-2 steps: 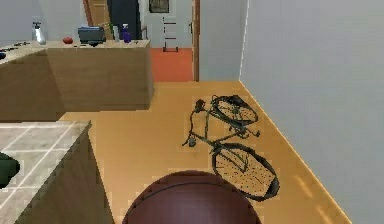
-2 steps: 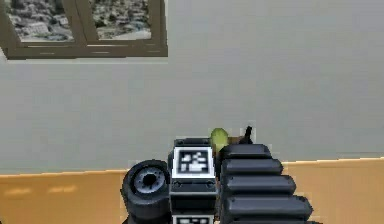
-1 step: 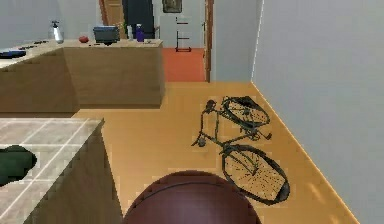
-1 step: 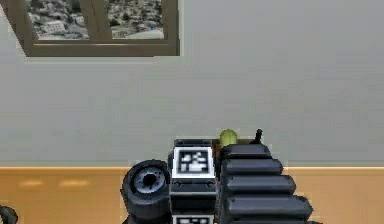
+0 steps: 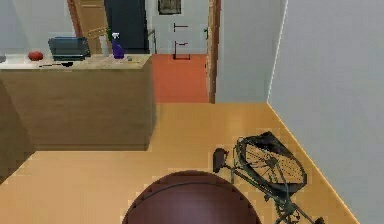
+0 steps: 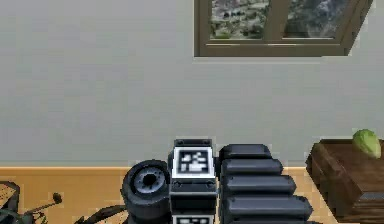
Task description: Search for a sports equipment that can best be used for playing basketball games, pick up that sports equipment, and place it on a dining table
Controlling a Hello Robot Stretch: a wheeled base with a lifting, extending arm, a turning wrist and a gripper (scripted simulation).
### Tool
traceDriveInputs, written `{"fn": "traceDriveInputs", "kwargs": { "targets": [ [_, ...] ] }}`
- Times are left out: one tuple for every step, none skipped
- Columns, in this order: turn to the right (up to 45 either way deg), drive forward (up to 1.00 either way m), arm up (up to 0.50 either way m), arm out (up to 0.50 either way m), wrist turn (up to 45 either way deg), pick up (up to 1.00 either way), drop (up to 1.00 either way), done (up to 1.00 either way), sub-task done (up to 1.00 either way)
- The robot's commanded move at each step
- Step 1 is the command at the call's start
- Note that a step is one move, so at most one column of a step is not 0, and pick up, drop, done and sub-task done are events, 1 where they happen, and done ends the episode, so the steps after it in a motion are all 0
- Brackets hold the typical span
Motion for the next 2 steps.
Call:
{"fn": "traceDriveInputs", "kwargs": {
  "targets": [
    [0.0,1.00,0.00,0.00,0.0,0.00,0.00,0.00,0.00],
    [0.0,1.00,0.00,0.00,0.0,0.00,0.00,0.00,0.00]
  ]
}}
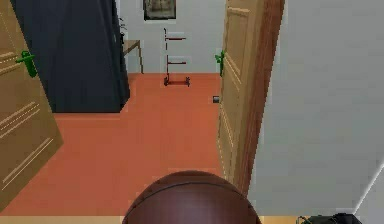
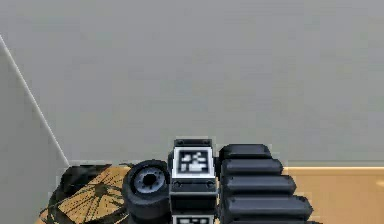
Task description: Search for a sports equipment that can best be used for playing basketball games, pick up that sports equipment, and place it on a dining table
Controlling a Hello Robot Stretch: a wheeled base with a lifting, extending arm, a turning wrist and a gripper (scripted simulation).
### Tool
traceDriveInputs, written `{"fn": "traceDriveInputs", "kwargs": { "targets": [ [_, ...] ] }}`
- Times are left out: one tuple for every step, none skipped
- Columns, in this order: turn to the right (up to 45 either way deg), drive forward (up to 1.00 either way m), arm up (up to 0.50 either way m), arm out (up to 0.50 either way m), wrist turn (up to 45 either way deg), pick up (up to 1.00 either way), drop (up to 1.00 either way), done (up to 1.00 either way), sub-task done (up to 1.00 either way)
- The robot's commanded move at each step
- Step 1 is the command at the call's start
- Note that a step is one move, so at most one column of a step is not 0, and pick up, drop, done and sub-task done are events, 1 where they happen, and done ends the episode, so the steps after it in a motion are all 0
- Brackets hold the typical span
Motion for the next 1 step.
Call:
{"fn": "traceDriveInputs", "kwargs": {
  "targets": [
    [0.0,0.45,0.00,0.00,0.0,0.00,0.00,0.00,0.00]
  ]
}}
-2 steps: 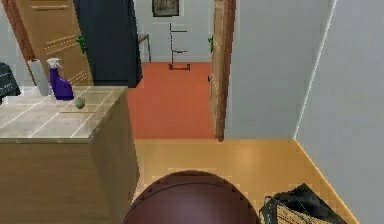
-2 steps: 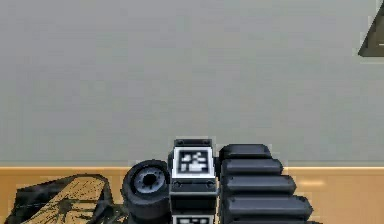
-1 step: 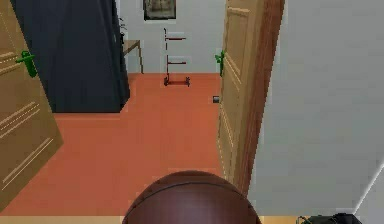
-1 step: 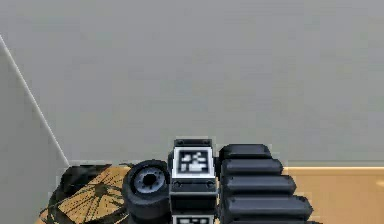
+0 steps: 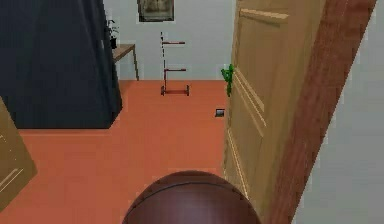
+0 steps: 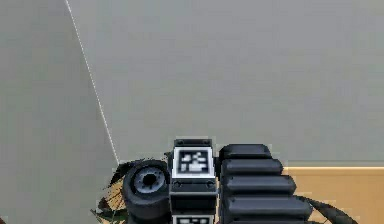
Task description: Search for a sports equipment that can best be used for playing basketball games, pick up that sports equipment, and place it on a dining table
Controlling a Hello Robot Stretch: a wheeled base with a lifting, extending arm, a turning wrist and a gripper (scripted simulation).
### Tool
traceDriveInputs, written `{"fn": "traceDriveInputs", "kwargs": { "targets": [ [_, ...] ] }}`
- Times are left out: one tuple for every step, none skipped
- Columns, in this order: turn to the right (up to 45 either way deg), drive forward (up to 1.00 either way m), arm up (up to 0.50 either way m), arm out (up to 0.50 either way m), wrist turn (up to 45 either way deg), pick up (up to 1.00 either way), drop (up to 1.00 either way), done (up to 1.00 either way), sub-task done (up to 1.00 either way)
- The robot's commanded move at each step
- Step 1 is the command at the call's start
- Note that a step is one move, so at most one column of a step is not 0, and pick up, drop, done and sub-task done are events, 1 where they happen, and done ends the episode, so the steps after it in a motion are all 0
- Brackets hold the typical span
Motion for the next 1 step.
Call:
{"fn": "traceDriveInputs", "kwargs": {
  "targets": [
    [-15.0,0.00,0.00,0.00,0.0,0.00,0.00,0.00,0.00]
  ]
}}
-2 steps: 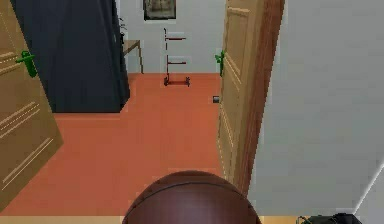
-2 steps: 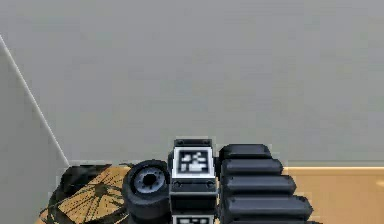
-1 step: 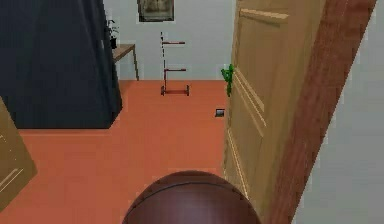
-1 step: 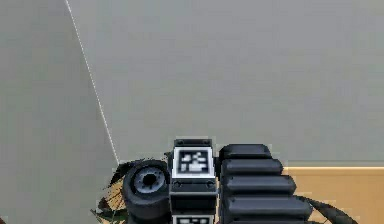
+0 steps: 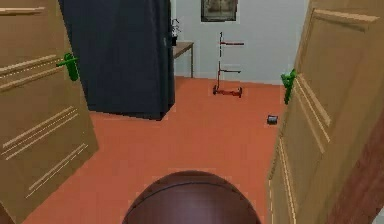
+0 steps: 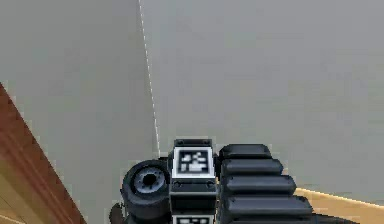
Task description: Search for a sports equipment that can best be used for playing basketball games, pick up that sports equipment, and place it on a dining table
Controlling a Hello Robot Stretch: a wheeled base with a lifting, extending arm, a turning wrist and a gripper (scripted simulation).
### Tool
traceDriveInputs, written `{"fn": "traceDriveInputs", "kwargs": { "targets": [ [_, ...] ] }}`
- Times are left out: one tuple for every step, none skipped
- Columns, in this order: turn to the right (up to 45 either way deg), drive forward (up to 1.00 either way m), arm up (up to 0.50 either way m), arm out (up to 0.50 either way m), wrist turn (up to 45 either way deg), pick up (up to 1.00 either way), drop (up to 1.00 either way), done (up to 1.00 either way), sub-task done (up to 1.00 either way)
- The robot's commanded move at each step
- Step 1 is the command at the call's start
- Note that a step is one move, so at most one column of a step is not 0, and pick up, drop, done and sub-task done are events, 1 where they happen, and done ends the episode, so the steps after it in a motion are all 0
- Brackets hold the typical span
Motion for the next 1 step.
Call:
{"fn": "traceDriveInputs", "kwargs": {
  "targets": [
    [0.0,1.00,0.00,0.00,0.0,0.00,0.00,0.00,0.00]
  ]
}}
